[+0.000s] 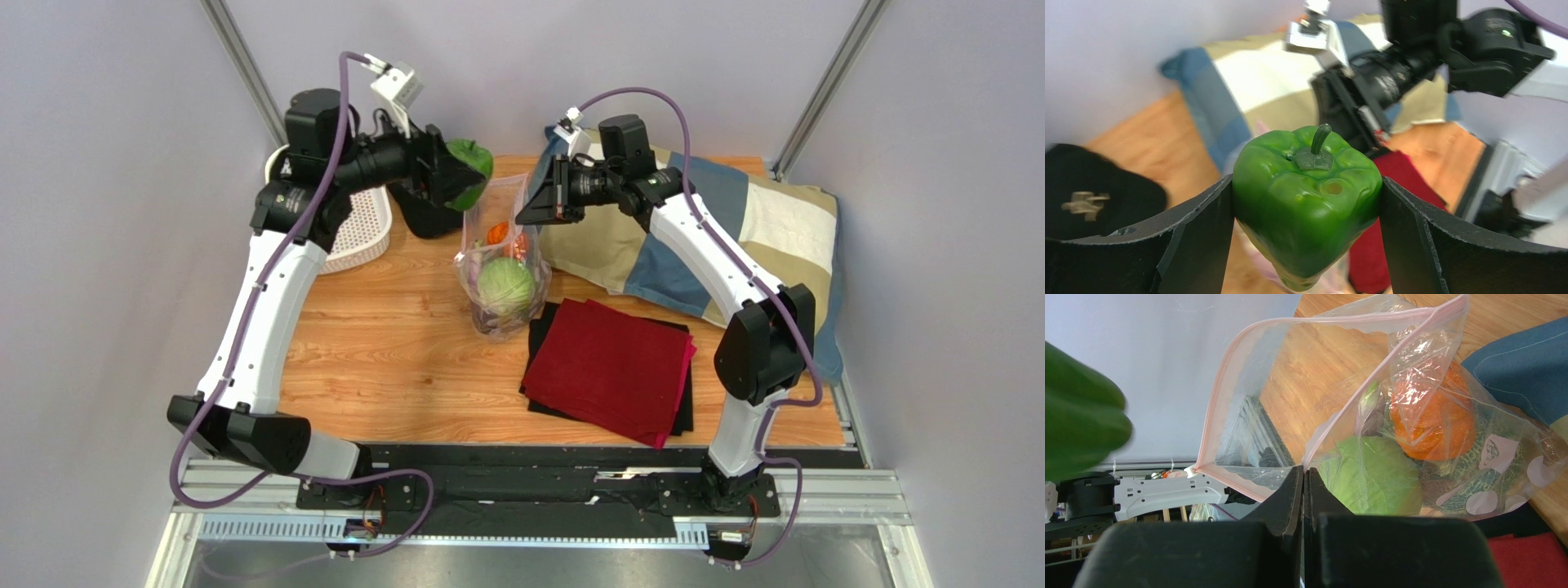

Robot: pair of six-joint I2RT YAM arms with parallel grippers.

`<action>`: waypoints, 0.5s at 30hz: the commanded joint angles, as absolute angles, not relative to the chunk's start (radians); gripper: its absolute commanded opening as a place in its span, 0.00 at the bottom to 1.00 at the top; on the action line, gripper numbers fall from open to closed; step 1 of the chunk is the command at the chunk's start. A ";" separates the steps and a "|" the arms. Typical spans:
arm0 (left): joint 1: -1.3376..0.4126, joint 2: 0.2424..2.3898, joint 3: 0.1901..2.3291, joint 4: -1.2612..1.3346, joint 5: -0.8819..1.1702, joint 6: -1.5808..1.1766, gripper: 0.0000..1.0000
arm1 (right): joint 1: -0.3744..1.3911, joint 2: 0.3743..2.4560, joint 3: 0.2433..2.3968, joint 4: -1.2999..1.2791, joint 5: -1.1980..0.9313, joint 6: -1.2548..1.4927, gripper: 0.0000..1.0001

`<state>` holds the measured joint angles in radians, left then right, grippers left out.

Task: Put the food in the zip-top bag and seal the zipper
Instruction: Place the fake vegetable in the zipper food storage bag.

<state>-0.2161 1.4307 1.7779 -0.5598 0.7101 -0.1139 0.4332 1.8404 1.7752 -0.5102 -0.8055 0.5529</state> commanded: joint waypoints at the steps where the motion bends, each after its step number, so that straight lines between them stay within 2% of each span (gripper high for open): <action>1: -0.282 1.430 1.694 -0.506 0.712 -0.227 0.23 | 0.436 1.833 1.809 -0.463 -0.825 0.563 0.00; 8: -0.307 1.517 1.686 -0.531 0.644 -0.209 0.20 | 0.440 1.795 1.776 -0.460 -0.816 0.565 0.00; 13: -0.311 1.548 1.697 -0.637 0.652 -0.172 0.25 | 0.442 1.784 1.772 -0.453 -0.810 0.566 0.00; 15: -0.314 1.548 1.695 -0.667 0.655 -0.160 0.30 | 0.443 1.786 1.773 -0.445 -0.811 0.569 0.00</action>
<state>-0.3061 1.5627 1.6703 -0.6041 0.6476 -0.1921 0.4362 1.8404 1.7718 -0.4995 -0.8059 0.5560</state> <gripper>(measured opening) 0.836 0.007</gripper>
